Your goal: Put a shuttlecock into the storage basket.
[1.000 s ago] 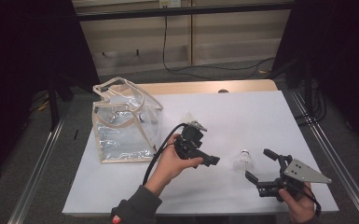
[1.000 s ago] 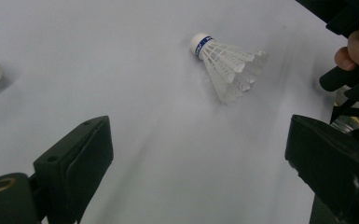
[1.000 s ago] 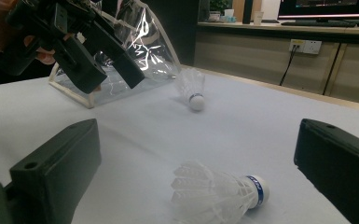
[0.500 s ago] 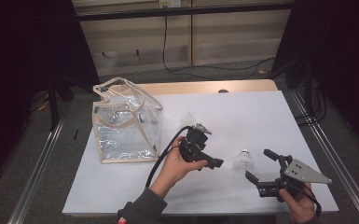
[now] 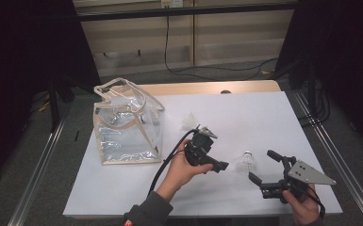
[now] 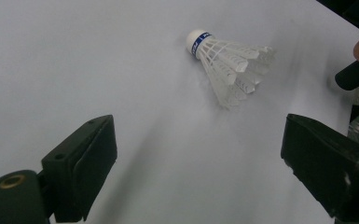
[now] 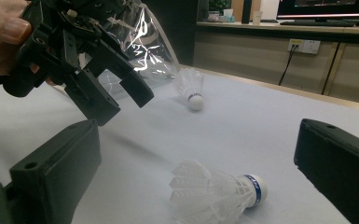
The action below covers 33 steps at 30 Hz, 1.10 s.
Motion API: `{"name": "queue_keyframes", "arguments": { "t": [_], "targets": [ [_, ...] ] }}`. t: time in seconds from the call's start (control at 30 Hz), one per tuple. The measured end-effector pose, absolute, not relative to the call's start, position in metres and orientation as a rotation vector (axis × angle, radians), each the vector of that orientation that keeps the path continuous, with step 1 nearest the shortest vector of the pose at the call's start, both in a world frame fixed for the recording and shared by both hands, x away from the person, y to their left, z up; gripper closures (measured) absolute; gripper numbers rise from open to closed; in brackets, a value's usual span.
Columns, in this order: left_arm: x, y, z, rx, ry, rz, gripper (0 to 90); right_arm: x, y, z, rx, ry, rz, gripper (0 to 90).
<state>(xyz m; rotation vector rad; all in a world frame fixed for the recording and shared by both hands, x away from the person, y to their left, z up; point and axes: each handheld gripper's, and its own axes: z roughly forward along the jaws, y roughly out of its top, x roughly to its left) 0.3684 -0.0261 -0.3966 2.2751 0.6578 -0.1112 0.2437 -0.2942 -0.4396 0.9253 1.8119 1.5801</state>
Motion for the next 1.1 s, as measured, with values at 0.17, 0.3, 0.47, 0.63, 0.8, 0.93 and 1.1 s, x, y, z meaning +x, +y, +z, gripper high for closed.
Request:
{"name": "queue_keyframes", "arguments": {
  "t": [0.17,0.3,0.47,0.63,0.8,0.93,1.1],
  "targets": [
    [0.368,-0.028,-0.400,2.275,0.653,-0.121,11.5,0.243,-0.294,-0.440,0.926,1.814,1.580,0.3],
    [0.369,-0.030,-0.404,2.264,0.659,-0.123,11.6,0.243,-0.297,-0.440,0.931,1.809,1.579,0.2],
    [0.367,-0.033,-0.406,2.263,0.651,-0.117,11.8,0.243,-0.296,-0.440,0.932,1.811,1.579,0.2],
    [0.366,-0.035,-0.408,2.264,0.651,-0.127,13.2,0.243,-0.295,-0.440,0.925,1.813,1.581,0.2],
    [0.366,-0.037,-0.410,2.263,0.650,-0.124,14.0,0.243,-0.296,-0.440,0.924,1.810,1.578,0.2],
    [0.365,-0.039,-0.412,2.257,0.656,-0.123,13.8,0.243,-0.296,-0.440,0.928,1.810,1.576,0.2],
    [0.365,-0.042,-0.414,2.263,0.652,-0.111,14.4,0.243,-0.296,-0.440,0.924,1.810,1.577,0.2]
  ]
}}
